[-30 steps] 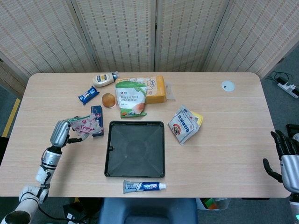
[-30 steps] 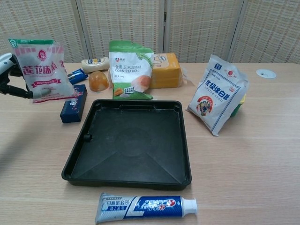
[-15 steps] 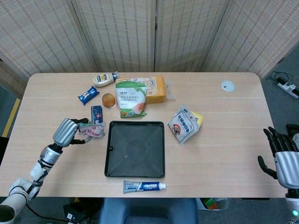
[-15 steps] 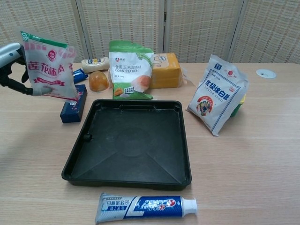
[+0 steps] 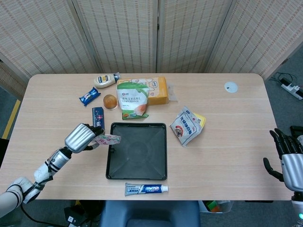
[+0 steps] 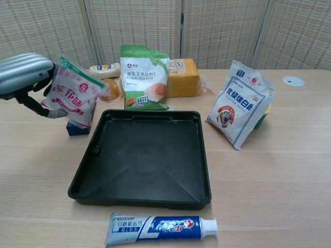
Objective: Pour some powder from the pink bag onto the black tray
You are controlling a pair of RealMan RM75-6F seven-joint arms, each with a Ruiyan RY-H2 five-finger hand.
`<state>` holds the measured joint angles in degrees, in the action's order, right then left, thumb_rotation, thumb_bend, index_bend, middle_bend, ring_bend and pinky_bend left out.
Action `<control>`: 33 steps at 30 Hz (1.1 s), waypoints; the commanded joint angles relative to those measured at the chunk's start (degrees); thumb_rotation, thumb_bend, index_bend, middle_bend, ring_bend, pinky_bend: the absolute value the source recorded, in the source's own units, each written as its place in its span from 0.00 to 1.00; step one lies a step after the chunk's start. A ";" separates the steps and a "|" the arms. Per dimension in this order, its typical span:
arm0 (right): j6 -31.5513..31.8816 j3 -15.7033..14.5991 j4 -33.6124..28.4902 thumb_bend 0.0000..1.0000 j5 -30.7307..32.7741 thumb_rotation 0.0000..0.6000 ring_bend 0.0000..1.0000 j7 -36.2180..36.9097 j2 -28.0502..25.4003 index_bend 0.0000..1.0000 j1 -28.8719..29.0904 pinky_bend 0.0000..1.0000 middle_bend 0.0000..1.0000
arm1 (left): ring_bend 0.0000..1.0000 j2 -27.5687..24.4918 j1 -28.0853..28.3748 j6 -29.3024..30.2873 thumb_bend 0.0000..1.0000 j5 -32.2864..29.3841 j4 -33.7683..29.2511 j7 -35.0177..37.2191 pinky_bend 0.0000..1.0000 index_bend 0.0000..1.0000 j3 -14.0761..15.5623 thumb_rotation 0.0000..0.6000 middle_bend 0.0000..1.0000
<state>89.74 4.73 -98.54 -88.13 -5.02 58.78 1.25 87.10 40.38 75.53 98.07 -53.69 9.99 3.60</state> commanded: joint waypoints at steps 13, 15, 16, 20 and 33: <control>0.49 -0.30 1.81 0.42 0.32 0.91 0.14 2.02 0.78 0.00 -0.49 0.13 0.10 | 0.72 -5.54 3.92 -12.92 0.75 -0.76 -15.95 -33.07 0.78 0.65 -1.60 1.00 0.71; 0.48 -0.34 1.99 0.42 0.34 0.91 0.14 2.20 0.87 0.00 -0.52 0.13 0.10 | 0.72 -5.68 3.86 -13.95 0.75 -1.65 -17.12 -34.86 0.78 0.65 -1.90 1.00 0.71; 0.44 -0.36 2.08 0.42 0.38 0.91 0.14 2.28 0.91 0.00 -0.52 0.13 0.10 | 0.72 -5.75 3.86 -14.32 0.75 -2.01 -17.62 -35.58 0.78 0.65 -2.07 1.00 0.71; 0.38 -0.32 2.47 0.42 0.55 0.91 0.14 2.64 1.04 0.00 -0.51 0.13 0.10 | 0.72 -5.91 3.56 -15.72 0.75 -3.86 -19.28 -39.35 0.78 0.65 -2.84 1.00 0.71; 0.55 -0.45 2.91 0.42 0.76 0.91 0.14 3.07 1.09 0.00 -0.80 0.13 0.10 | 0.72 -5.81 2.90 -17.84 0.75 -6.12 -21.36 -48.87 0.78 0.66 -3.37 1.00 0.71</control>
<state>90.30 4.28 -95.63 -87.37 -1.95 59.87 0.44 81.31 43.39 58.16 92.41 -74.60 -38.05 0.33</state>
